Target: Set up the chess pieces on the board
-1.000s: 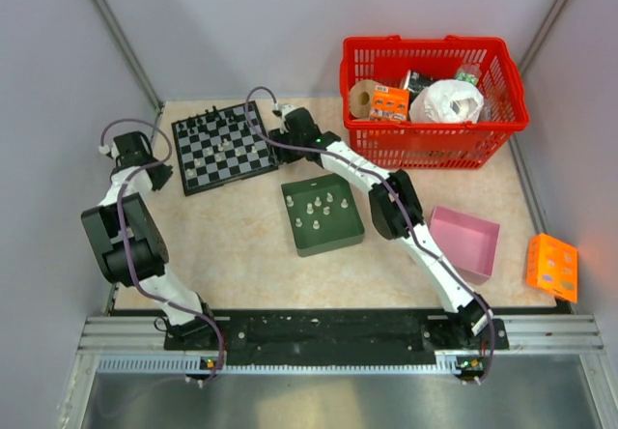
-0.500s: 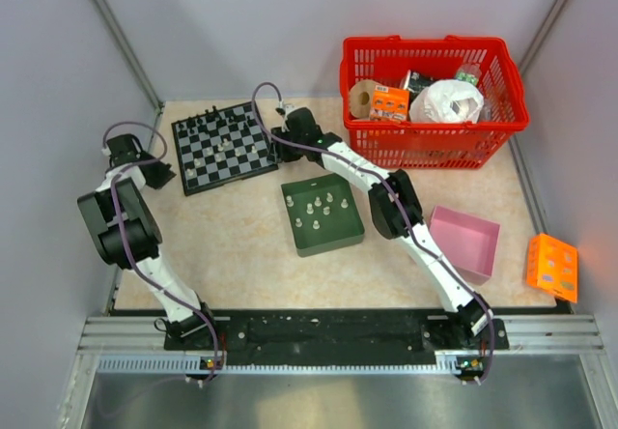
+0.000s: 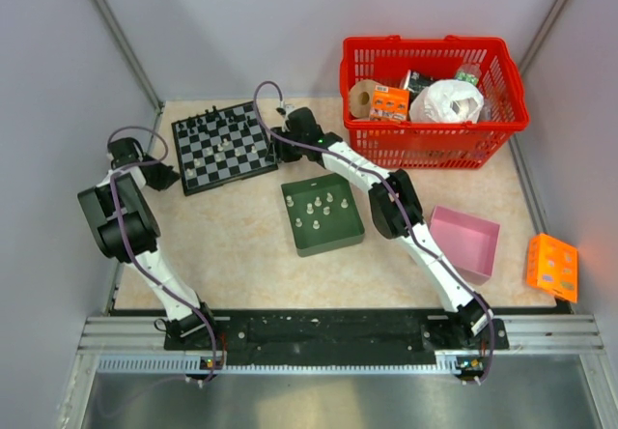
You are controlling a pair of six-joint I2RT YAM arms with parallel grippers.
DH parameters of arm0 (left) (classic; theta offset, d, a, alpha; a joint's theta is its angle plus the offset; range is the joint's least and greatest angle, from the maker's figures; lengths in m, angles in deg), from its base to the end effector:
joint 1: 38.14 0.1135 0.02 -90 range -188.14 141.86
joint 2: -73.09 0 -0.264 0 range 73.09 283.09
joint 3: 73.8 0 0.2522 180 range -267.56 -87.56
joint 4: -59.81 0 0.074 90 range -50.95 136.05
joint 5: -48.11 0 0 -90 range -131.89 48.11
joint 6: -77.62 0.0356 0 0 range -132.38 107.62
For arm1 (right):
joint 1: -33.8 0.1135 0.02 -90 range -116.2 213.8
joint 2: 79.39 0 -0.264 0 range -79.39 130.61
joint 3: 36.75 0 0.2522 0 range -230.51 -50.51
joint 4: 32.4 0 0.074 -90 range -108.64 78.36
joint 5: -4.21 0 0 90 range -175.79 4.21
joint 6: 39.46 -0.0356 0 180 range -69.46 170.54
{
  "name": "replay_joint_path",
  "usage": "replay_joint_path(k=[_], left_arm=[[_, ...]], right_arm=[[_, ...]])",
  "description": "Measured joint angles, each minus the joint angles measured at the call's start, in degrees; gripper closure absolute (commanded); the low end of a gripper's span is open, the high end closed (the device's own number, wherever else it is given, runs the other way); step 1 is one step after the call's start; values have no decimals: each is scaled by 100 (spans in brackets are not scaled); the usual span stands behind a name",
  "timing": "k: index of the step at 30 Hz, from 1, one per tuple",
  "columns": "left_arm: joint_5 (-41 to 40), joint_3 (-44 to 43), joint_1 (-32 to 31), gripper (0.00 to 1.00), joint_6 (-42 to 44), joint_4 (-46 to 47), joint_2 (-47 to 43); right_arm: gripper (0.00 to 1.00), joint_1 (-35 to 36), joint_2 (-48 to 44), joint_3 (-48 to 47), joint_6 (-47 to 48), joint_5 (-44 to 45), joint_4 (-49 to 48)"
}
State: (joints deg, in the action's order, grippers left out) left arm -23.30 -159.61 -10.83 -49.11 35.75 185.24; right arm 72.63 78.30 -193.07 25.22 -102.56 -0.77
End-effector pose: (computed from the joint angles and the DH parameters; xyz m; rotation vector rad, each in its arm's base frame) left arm 0.3733 0.1800 0.1631 -1.1717 2.1447 -0.4701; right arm 0.4664 0.3886 0.1488 -0.4478 2.2347 0.9388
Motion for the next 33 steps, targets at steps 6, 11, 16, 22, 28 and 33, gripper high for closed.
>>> replay_joint_path(k=[6, 11, 16, 22, 28, 33], left_arm=[[-2, -4, 13, 67, -52, -2, 0], [-2, -4, 15, 67, -63, 0, 22], [9, -4, 20, 64, -81, -24, 127], [50, -9, 33, 66, -85, -17, 149], [258, 31, 81, 74, -87, 61, 173], [389, 278, 144, 78, -114, 365, 66]], right_arm=[[56, 0, 0, 33, -133, -87, -57], [56, 0, 0, 44, -186, -118, -76], [56, 0, 0, 44, -210, -138, -76], [56, -15, 0, 46, -313, -190, -81], [62, -50, 0, 129, -398, -313, -181], [64, -98, 0, 245, -483, -457, -337]])
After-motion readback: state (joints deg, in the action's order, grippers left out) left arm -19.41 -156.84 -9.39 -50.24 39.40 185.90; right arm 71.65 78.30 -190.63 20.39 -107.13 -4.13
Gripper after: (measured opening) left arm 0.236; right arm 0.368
